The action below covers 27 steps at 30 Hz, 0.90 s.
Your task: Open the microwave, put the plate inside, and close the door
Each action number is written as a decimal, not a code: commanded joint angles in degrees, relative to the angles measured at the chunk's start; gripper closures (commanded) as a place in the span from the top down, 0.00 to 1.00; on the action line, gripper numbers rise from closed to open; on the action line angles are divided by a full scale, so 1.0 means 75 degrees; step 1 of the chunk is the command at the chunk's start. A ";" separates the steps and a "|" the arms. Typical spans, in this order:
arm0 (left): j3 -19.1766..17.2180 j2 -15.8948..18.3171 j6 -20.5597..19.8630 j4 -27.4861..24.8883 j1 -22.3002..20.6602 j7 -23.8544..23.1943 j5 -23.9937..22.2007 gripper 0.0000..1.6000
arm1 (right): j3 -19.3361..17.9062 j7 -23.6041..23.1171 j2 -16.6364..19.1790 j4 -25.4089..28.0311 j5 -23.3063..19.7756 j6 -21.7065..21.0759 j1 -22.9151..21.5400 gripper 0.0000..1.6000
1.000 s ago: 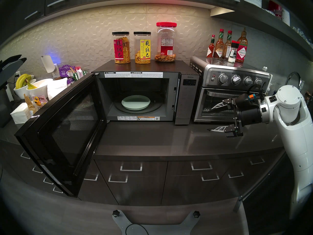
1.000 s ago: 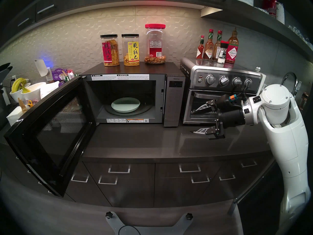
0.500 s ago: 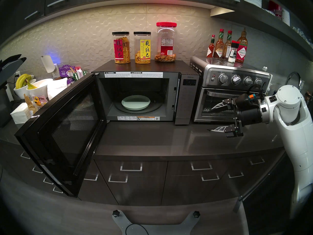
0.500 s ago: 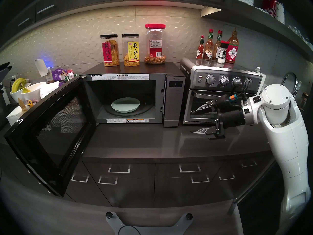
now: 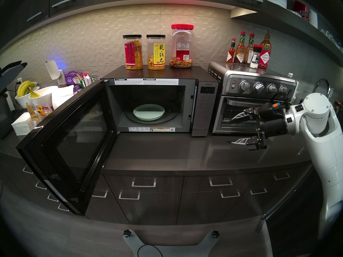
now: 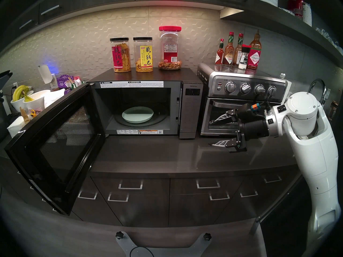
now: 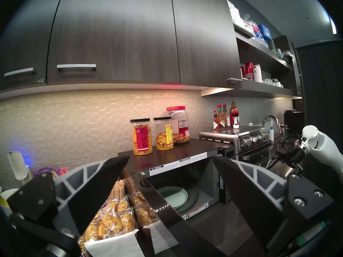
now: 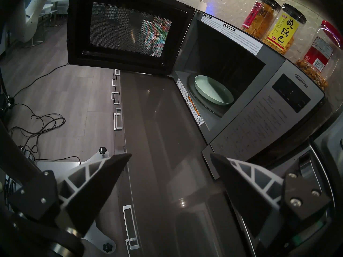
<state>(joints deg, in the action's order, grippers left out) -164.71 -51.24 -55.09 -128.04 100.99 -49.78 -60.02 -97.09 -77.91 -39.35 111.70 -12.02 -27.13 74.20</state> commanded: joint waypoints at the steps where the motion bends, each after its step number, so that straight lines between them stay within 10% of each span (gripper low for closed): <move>1: -0.0039 -0.0219 0.0012 -0.0098 -0.0111 -0.0787 -0.0206 1.00 | -0.0030 -0.0037 0.0005 0.0006 -0.0055 -0.0011 -0.0080 1.00; 27: -0.0039 -0.0428 0.0012 0.0897 -0.0479 -0.0524 0.0094 1.00 | -0.0031 -0.0023 0.0014 0.0014 -0.0040 0.0007 -0.0060 1.00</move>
<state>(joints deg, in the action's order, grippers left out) -164.71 -55.04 -55.11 -122.68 97.77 -49.67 -60.22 -97.09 -77.96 -39.23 111.70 -12.02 -27.01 74.23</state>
